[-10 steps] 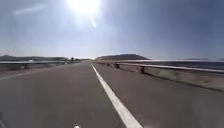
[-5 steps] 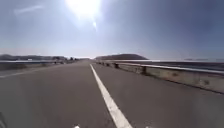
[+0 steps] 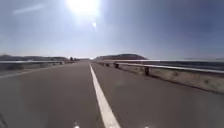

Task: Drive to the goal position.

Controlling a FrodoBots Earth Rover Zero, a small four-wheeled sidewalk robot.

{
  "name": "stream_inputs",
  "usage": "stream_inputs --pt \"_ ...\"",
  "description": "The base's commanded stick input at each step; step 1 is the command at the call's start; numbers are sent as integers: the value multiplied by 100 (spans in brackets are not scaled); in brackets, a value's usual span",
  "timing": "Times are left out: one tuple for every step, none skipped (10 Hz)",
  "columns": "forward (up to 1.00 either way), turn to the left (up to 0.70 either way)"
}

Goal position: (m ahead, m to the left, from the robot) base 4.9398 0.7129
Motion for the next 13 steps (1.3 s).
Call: stream_inputs --pt "70 14" --pt "70 7" --pt "70 0" --pt "70 0" --pt "70 0" --pt "70 0" --pt "70 0" --pt "70 0" --pt "70 0" --pt "70 0" --pt "70 0" --pt "70 0" --pt "70 0"
